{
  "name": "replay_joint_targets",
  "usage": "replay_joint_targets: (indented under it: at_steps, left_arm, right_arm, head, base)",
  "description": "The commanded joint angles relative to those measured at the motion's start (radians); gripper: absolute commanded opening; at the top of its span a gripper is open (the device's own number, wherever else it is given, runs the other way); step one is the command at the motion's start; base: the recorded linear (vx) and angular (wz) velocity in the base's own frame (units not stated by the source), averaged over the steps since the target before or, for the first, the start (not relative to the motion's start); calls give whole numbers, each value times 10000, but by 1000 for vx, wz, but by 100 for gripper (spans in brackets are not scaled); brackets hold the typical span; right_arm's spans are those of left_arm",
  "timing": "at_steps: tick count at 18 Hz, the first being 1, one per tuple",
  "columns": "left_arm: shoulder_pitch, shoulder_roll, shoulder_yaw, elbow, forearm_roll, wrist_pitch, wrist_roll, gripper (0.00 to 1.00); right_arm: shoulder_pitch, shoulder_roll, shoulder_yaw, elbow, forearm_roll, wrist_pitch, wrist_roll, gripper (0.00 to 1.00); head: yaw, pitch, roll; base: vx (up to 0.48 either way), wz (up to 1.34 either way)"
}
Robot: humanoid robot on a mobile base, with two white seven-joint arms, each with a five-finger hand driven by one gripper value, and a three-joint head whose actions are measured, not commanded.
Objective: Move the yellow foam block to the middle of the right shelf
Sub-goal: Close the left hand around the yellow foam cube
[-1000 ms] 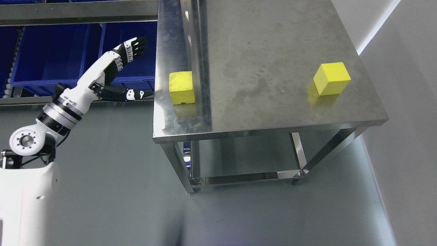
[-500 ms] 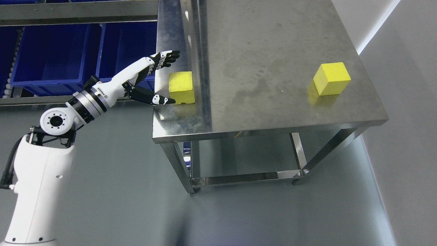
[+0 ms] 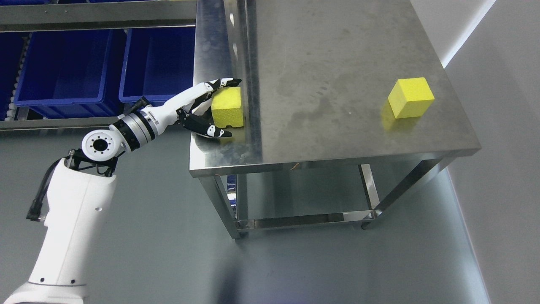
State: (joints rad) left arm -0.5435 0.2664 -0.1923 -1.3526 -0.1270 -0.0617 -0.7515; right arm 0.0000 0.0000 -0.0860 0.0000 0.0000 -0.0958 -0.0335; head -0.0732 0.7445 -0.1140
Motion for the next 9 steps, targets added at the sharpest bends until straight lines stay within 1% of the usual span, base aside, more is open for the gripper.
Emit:
replay_joint_targets:
  at_steps: [1,3,5,6,7,9]
  left_arm:
    - [-333,-593,-12,1147,-234,-363,14,75]
    - [-318,-837,478,1299,-203,-1067,-16,56]
    - [-241,-1220,1015,1438,-188,-1590,-108,40]
    - [-241,-1389,1200,1438,-188,-1668,-124,37]
    - [-226,-1436,1248,1438,-188,-1699,-124,35]
    - [-241,-1620,1461,1393,-96,-1959,-124,35]
  right_arm:
    - [15,-175,-14,-175,31,7,-3,100]
    - [15,-175,1,-175,31,7,-3,100]
    - [15,-175,1,-175,31,7,-3,100]
    - [15,-175,1,-175,31,7,-3,100]
    - [15,-175,1,-175,31,7,-3,100]
    - [15,-175,-14,-175,31,7,-3,100]
  head:
    - [0,0,0]
    - [0,0,0]
    - [0,0,0]
    - [0,0,0]
    - [0,0,0]
    - [0,0,0]
  base:
    - [-2,12]
    - [-3,16]
    - [-5,16]
    - [-6,13]
    - [0,0]
    - [1,-14]
